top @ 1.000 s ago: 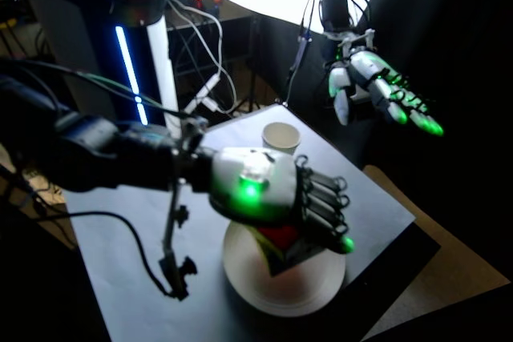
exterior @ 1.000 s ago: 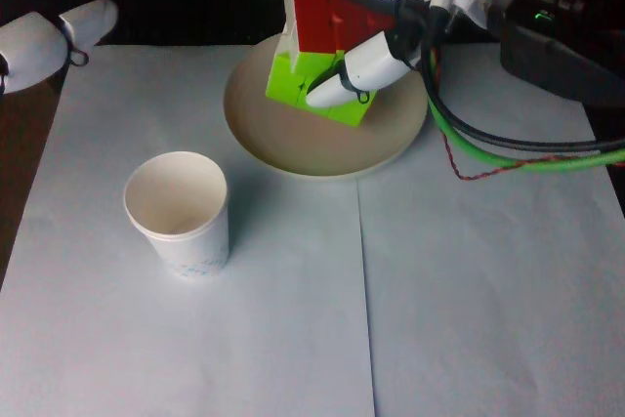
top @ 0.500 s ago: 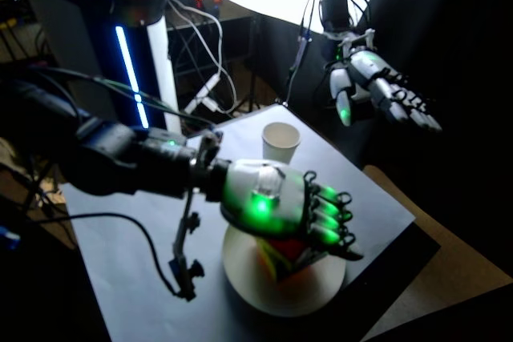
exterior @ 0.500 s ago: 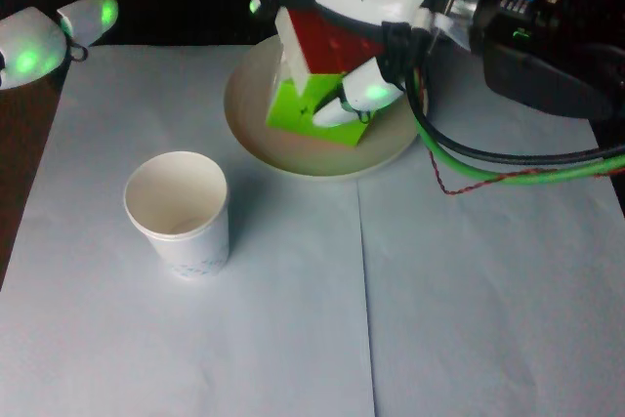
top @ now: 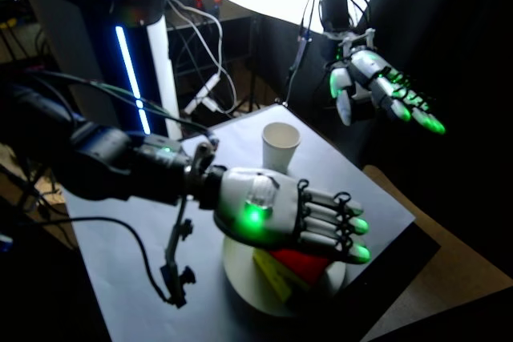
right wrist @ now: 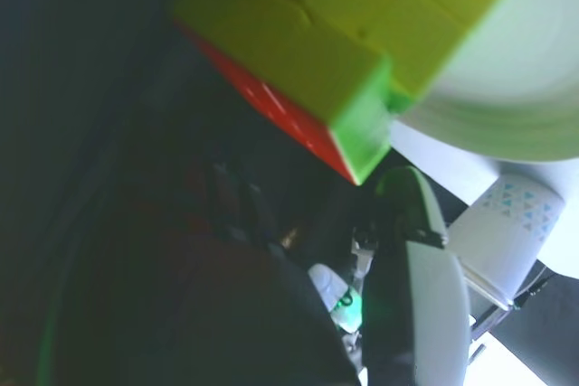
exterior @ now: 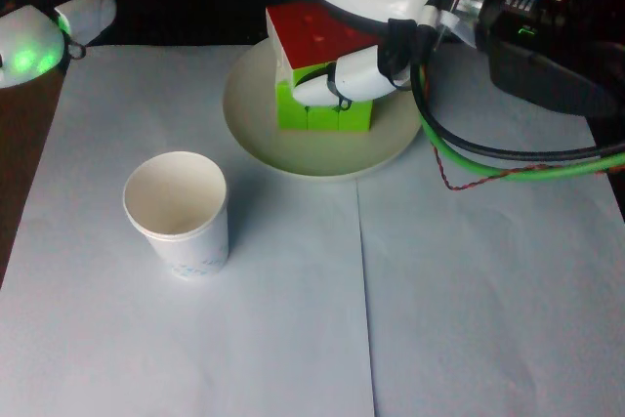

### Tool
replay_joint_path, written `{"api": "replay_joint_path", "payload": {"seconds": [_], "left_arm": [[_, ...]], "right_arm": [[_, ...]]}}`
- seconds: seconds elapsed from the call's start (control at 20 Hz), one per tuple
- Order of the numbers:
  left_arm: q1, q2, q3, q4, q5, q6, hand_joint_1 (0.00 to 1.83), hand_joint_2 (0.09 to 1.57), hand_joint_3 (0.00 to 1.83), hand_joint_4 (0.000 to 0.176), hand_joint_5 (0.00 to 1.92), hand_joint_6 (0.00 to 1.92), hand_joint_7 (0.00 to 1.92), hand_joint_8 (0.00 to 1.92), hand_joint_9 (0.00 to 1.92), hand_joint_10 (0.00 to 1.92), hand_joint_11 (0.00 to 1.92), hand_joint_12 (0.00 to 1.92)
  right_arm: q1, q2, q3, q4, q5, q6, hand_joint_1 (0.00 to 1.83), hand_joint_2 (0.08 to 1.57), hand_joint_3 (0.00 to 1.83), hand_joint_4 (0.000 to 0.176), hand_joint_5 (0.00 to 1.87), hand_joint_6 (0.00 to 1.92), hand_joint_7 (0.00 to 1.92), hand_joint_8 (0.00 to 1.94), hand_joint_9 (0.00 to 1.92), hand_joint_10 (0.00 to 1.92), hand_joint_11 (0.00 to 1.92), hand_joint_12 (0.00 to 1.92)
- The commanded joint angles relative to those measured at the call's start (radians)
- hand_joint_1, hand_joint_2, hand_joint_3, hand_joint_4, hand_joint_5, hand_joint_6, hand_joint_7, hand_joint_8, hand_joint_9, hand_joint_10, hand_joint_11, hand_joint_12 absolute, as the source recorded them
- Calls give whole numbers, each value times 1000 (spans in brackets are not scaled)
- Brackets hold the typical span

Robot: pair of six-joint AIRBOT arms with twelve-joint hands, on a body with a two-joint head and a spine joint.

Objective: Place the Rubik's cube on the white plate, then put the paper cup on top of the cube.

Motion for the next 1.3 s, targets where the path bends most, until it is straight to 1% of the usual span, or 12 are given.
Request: {"api": "replay_joint_path", "payload": {"seconds": [0.0, 0.25, 0.45, 0.5, 0.6, 0.85, 0.9, 0.95, 1.0, 1.1, 1.15, 1.25], "left_arm": [[-7, -4, 4, -11, -122, -2, 512, 1469, 3, 163, 3, 1, 0, 0, 0, 0, 0, 0], [-1, -4, 4, -17, -121, -2, 481, 1472, 1, 158, 12, 3, 0, 0, 0, 0, 0, 0], [4, -3, 4, -22, -120, -2, 412, 1467, 0, 145, 0, 0, 0, 0, 0, 0, 0, 0], [4, -3, 3, -22, -119, -2, 388, 1464, 0, 141, 0, 0, 0, 0, 0, 0, 0, 0], [4, -2, 2, -22, -114, -2, 360, 1451, 0, 142, 0, 0, 0, 0, 0, 0, 0, 0], [14, 7, -11, -22, -115, -2, 449, 1383, 0, 152, 10, 3, 0, 0, 0, 0, 0, 0], [16, 10, -14, -21, -115, -2, 418, 1335, 0, 153, 21, 6, 0, 0, 0, 0, 0, 0], [20, 14, -19, -21, -121, -2, 421, 1307, 0, 156, 24, 4, 0, 0, 0, 0, 0, 0], [24, 21, -26, -18, -126, -2, 396, 1265, 0, 174, 18, 1, 0, 0, 0, 0, 0, 0], [36, 29, -38, -13, -139, -2, 363, 1253, 0, 176, 2, 0, 0, 0, 0, 0, 10, 5], [45, 35, -46, -10, -149, -6, 360, 1211, 0, 168, 0, 0, 0, 0, 0, 0, 0, 64], [60, 44, -53, 14, -167, -48, 371, 1175, 0, 153, 0, 0, 0, 0, 0, 0, 0, 0]], "right_arm": [[12, -1, -13, 10, 117, 2, 558, 1045, 0, 64, 0, 0, 0, 0, 0, 0, 0, 1148], [24, 75, -69, 9, 155, 2, 468, 1061, 0, 41, 0, 0, 0, 0, 87, 33, 0, 1495], [31, 128, -113, 9, 197, 2, 436, 1043, 0, 73, 0, 0, 0, 0, 121, 45, 24, 1738], [31, 149, -133, 9, 215, 2, 449, 1035, 0, 81, 0, 0, 0, 0, 67, 22, 0, 1701], [30, 205, -197, 7, 274, 2, 504, 1044, 0, 58, 0, 0, 0, 0, 1, 0, 0, 995], [-37, 359, -329, 7, 405, 2, 651, 1159, 16, 23, 0, 0, 0, 0, 69, 13, 0, 758], [-63, 385, -351, 9, 428, 2, 655, 1210, 10, 0, 0, 0, 14, 2, 135, 44, 0, 976], [-89, 409, -371, 14, 449, 2, 716, 1245, 7, 0, 0, 0, 59, 12, 211, 109, 0, 1204], [-113, 433, -391, 21, 471, 2, 812, 1257, 0, 0, 86, 31, 201, 23, 57, 801, 0, 1544], [-158, 478, -421, 46, 497, 2, 926, 1230, 0, 0, 197, 292, 352, 234, 106, 1152, 0, 1723], [-182, 503, -436, 68, 502, 2, 940, 1234, 1, 0, 98, 858, 285, 754, 167, 1341, 0, 1858], [-226, 526, -449, 117, 510, -19, 1014, 1263, 3, 0, 56, 1144, 173, 1192, 120, 1528, 0, 1921]]}}
